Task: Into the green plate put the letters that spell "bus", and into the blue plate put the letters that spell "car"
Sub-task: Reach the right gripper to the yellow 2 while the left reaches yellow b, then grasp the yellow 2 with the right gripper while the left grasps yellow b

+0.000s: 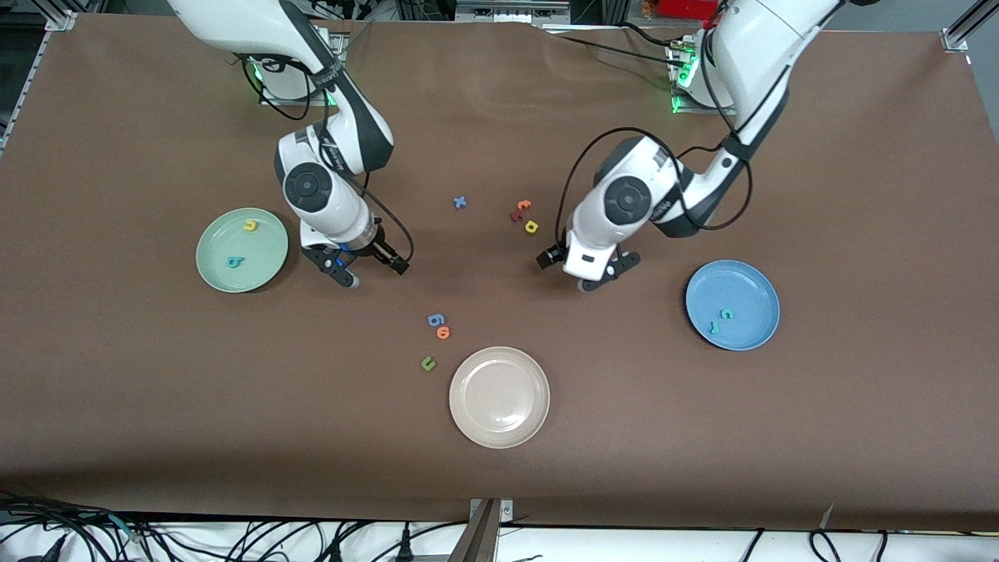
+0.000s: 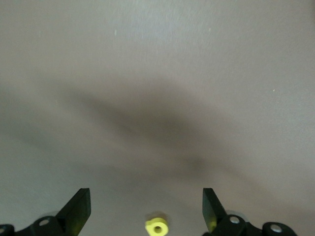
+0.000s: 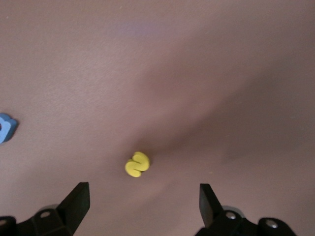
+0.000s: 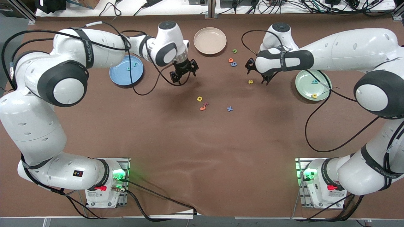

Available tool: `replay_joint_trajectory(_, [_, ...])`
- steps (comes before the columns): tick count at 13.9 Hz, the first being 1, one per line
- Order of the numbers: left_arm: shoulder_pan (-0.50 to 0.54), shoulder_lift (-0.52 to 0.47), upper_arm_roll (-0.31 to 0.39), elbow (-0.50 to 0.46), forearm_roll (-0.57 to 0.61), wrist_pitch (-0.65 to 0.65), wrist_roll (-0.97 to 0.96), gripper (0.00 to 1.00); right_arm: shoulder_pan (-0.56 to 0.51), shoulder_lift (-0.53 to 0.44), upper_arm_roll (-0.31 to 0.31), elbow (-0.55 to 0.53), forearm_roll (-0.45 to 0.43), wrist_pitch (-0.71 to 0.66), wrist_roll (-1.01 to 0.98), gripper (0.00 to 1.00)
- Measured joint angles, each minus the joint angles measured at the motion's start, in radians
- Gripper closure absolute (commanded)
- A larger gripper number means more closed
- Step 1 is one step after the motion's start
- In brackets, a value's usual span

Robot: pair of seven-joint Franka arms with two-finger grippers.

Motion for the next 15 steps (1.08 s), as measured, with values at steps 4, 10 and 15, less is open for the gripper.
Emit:
replay_joint_trajectory(4, [-0.060,0.017,0.000,-0.034,0.159,0.049,-0.285,0.00,0.015,0.051,0.000,0.001,0.000,0.060,0.022,0.02])
replay_joint_trajectory(10, [-0.104,0.059,0.001,-0.037,0.177,0.101,-0.402,0.00,0.015,0.090,0.000,0.001,0.000,0.129,0.024,0.12])
replay_joint_trajectory(15, [-0.140,0.094,0.001,-0.038,0.268,0.139,-0.505,0.04,0.015,0.091,-0.001,0.001,0.000,0.129,0.024,0.24])
